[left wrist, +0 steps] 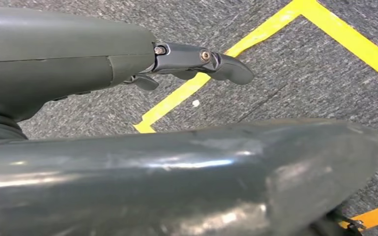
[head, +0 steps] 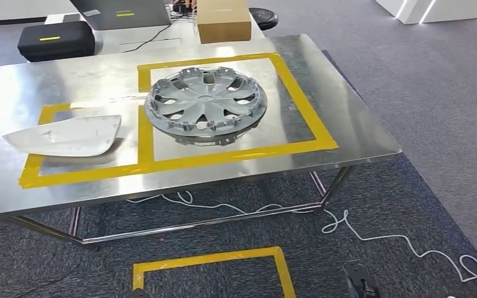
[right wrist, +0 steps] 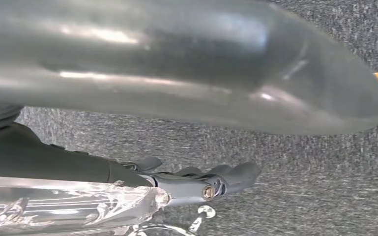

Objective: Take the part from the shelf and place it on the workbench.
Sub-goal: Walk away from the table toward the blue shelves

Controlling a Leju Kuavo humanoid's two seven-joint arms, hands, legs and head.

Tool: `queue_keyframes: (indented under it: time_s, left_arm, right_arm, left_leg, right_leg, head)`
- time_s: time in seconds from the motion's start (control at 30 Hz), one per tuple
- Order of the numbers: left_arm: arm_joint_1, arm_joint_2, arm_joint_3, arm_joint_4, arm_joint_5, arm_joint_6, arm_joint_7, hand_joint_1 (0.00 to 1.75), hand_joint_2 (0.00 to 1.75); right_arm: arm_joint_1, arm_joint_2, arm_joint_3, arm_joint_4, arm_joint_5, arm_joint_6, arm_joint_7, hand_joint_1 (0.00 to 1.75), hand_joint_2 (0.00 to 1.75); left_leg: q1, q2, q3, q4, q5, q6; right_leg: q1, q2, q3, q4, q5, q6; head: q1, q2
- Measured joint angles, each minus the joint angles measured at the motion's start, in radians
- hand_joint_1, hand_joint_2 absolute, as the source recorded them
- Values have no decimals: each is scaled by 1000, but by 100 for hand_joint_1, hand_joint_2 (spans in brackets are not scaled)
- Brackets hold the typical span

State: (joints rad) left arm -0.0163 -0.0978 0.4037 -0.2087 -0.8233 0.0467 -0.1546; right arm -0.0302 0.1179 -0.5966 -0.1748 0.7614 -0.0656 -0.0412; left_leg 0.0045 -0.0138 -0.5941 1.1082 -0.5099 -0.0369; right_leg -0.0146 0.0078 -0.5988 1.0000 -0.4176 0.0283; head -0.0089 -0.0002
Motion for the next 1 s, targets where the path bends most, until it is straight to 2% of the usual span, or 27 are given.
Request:
queue_keyframes:
  time_s: [0.03,0.07,0.1,0.17,0.2,0.23,0.27,0.33,0.37,0.4,0.43,0.47,0.53,0.57,0.6,0.67,0.7,0.73,0.77,0.83,0.87,0.9,0.93,0.97,1.0]
  left_arm:
    - [-3,0,0,0,-1,0,-1,0,0]
    - [-5,-1,0,0,-1,0,-3,0,0]
    - [-6,-1,0,0,-2,0,-4,0,0]
    - [-5,-2,0,1,-4,0,-5,0,0]
    - [-5,-2,0,1,-7,0,-5,0,0]
    - [-4,-1,1,1,-10,1,-5,0,0]
    - [-5,-1,1,2,-14,1,-5,0,0]
    - [-5,-1,1,2,-21,1,-4,0,0]
    - [-4,-1,1,2,-23,1,-3,0,0]
    - [-3,-1,1,2,-24,1,-2,0,0]
    - [-2,-1,1,3,-24,0,0,0,0]
    - [-2,-1,1,3,-25,-1,1,0,0]
    - [-2,-2,1,4,-26,-3,1,0,0]
    - [-3,-2,1,4,-26,-4,1,0,0]
    - [-3,-2,1,4,-27,-4,0,0,0]
    - [-4,-2,1,4,-28,-5,-2,0,0]
    - [-3,-2,1,4,-29,-5,-3,0,0]
    - [-2,-2,1,4,-30,-5,-4,0,0]
    - [-2,-2,1,4,-31,-6,-4,0,0]
    - [-2,-2,1,4,-32,-6,-6,0,0]
    - [-2,-2,1,4,-32,-6,-7,0,0]
    - [-2,-3,1,4,-33,-6,-7,0,0]
    - [-2,-3,1,4,-33,-7,-8,0,0]
    - [-2,-3,1,4,-33,-7,-9,0,0]
    - [-2,-3,1,4,-33,-7,-11,0,0]
  right_arm:
    - [0,0,-1,0,0,0,0,0,0]
    - [-1,0,-2,0,1,0,-1,0,0]
    - [-1,0,-3,0,1,0,-1,0,0]
    - [0,0,-3,0,3,1,0,0,0]
    - [1,0,-4,0,4,1,0,0,0]
    - [2,0,-4,0,4,1,1,0,0]
    - [2,0,-4,0,5,1,1,0,0]
    - [1,0,-5,0,6,3,1,0,0]
    - [1,0,-6,0,6,3,1,0,0]
    - [1,0,-7,0,6,3,2,0,0]
    - [2,0,-8,0,6,4,2,0,0]
    - [1,0,-8,0,6,4,3,0,0]
    - [-2,0,-8,0,8,4,5,0,0]
    - [-3,0,-8,0,8,4,6,0,0]
    - [-4,0,-9,0,9,4,7,0,0]
    - [-3,0,-10,0,9,4,9,0,0]
    - [-3,0,-10,0,10,4,9,0,0]
    - [-3,0,-11,0,10,4,8,0,0]
    - [-3,0,-12,0,11,3,7,0,0]
    - [-3,0,-12,0,11,3,4,0,0]
    - [-2,0,-13,0,11,3,3,0,0]
    - [-1,0,-13,0,11,3,2,0,0]
    - [-1,0,-13,0,12,3,2,0,0]
    - [-1,0,-13,0,12,3,2,0,0]
    - [-1,0,-13,0,13,3,2,0,0]
  left_leg:
    - [0,-1,42,-67,16,3]
    - [-1,-1,69,-112,25,7]
    - [-2,-2,80,-133,27,12]
    - [-4,-2,75,-136,34,27]
    - [-4,-1,72,-136,39,34]
    - [-3,0,68,-137,44,42]
    - [-2,1,63,-138,50,49]
    - [-4,2,51,-138,59,56]
    - [-6,3,45,-138,64,57]
    - [-7,3,39,-137,69,58]
    - [-8,3,33,-137,73,57]
    - [-9,3,29,-137,77,55]
    - [-10,3,23,-136,84,49]
    - [-11,3,22,-135,88,45]
    - [-12,3,20,-135,92,39]
    - [-12,3,16,-135,101,27]
    - [-12,3,12,-132,98,21]
    - [-11,3,5,-119,83,14]
    - [-10,3,-10,-86,53,8]
    - [-6,3,-57,37,-31,-3]
    - [-4,3,-79,100,-62,-7]
    - [-3,3,-89,139,-74,-10]
    - [-2,3,-81,143,-66,-12]
    - [-1,3,-54,107,-42,-13]
    - [1,4,-11,42,-11,-13]
  right_leg:
    - [2,0,-3,2,3,5]
    - [3,1,-6,3,7,10]
    - [5,1,-9,3,11,16]
    - [3,1,-11,0,20,28]
    - [1,1,-15,4,14,34]
    - [0,1,-24,25,-6,38]
    - [0,0,-41,66,-39,42]
    - [0,-1,-88,201,-124,46]
    - [1,-1,-104,259,-152,47]
    - [2,-1,-105,288,-163,47]
    - [3,-1,-86,276,-154,44]
    - [4,-1,-47,224,-131,41]
    - [6,-1,55,74,-88,33]
    - [8,0,88,21,-76,30]
    - [10,1,105,-8,-73,26]
    - [12,2,96,-14,-67,16]
    - [10,1,92,-16,-62,9]
    - [8,0,87,-18,-56,1]
    - [6,-1,81,-21,-49,-6]
    - [5,-2,66,-21,-37,-13]
    - [5,-3,58,-20,-31,-13]
    - [5,-3,50,-20,-26,-12]
    - [4,-3,43,-19,-21,-10]
    - [3,-3,38,-19,-16,-8]
    - [3,-3,35,-19,-13,-4]
  head:
    - [0,0]
    - [0,0]
    - [0,0]
    - [1,0]
    - [1,0]
    - [2,0]
    - [3,0]
    - [6,0]
    - [6,0]
    - [5,0]
    - [6,0]
    - [6,0]
    - [6,0]
    - [5,0]
    - [5,0]
    - [5,0]
    - [4,0]
    - [3,0]
    - [1,0]
    - [-2,0]
    - [-2,0]
    - [-2,0]
    - [-2,0]
    - [-2,0]
    - [-2,0]
